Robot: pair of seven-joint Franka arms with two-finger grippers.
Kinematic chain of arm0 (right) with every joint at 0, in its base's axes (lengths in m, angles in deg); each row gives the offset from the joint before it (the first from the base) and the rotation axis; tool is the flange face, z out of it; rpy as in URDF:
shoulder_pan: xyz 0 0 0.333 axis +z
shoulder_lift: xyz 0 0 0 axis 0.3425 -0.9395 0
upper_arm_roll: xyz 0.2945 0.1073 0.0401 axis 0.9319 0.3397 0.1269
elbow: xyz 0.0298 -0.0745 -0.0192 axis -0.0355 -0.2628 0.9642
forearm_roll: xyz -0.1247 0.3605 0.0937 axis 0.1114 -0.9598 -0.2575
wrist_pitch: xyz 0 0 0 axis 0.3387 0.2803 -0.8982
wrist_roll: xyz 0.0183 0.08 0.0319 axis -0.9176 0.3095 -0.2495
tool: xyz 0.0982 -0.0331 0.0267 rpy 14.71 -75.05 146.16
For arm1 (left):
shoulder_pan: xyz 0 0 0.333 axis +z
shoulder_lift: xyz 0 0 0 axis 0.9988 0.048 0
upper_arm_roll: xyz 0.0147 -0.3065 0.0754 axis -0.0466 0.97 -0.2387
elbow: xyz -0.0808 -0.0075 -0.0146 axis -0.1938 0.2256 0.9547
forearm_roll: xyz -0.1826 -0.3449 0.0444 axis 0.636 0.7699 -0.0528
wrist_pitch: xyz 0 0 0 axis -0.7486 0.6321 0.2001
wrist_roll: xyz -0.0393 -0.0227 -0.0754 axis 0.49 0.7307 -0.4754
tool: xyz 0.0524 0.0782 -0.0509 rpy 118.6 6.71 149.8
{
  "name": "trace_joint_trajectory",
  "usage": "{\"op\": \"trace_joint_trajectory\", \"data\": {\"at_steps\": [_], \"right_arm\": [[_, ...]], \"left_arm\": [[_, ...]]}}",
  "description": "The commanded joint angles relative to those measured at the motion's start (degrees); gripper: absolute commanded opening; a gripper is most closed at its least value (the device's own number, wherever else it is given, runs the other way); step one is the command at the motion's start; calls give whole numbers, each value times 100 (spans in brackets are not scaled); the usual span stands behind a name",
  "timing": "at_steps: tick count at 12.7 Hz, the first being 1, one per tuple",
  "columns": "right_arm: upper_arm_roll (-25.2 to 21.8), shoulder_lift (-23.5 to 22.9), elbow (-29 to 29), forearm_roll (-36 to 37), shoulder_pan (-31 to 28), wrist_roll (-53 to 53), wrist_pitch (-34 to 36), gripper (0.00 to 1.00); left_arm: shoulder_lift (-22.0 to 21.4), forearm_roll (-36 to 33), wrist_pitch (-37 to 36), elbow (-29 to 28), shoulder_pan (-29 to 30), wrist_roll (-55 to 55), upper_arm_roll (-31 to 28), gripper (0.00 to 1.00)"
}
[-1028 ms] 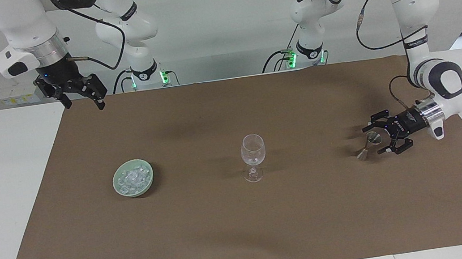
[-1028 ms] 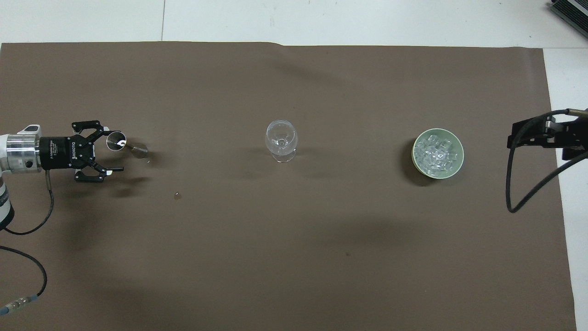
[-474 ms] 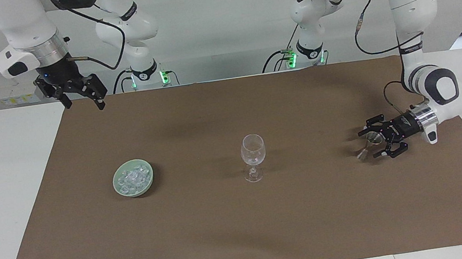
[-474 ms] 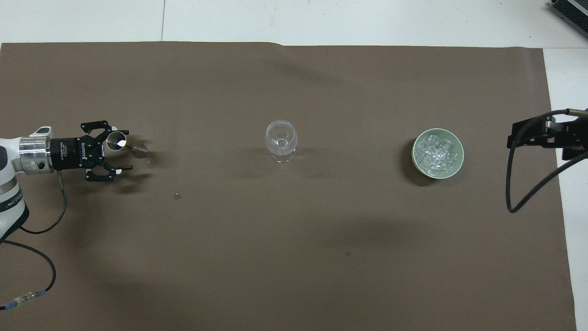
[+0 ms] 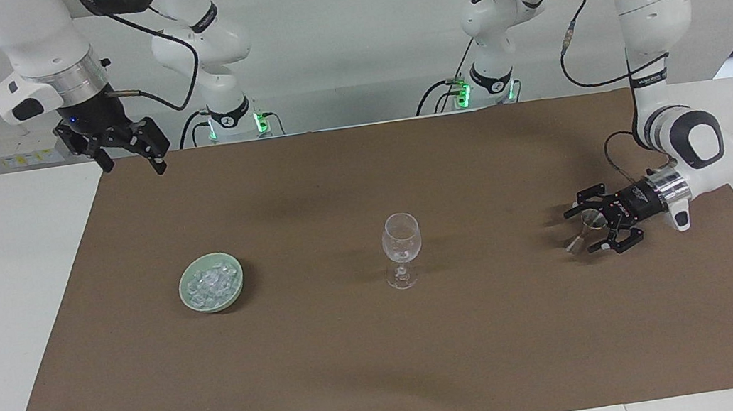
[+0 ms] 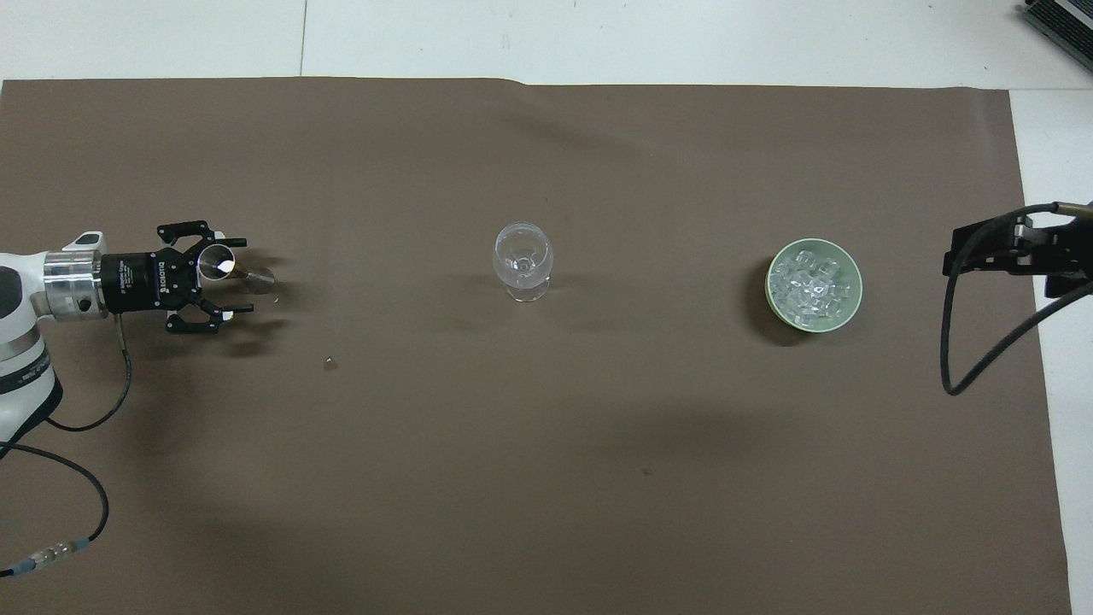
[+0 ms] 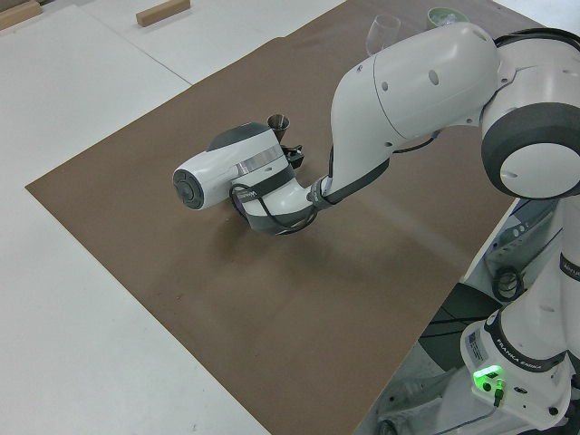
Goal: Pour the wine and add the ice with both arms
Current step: 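Advance the left gripper around the silver jigger and close it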
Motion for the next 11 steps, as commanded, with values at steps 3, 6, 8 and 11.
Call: {"op": "trace_joint_trajectory", "data": {"at_steps": [3, 6, 8, 11], "right_arm": [[27, 94, -122, -47, -69, 26, -46, 100], [27, 94, -130, -47, -69, 27, -46, 100], [27, 94, -130, -47, -69, 27, -46, 100], [27, 103, -130, -47, -69, 27, -37, 100]], "left_arm": [[-16, 62, 67, -88, 21, 195, 8, 100], [-16, 62, 67, -114, 21, 195, 8, 100], [-16, 62, 67, -114, 21, 195, -1, 95], [-25, 54, 67, -123, 21, 195, -10, 71]]}}
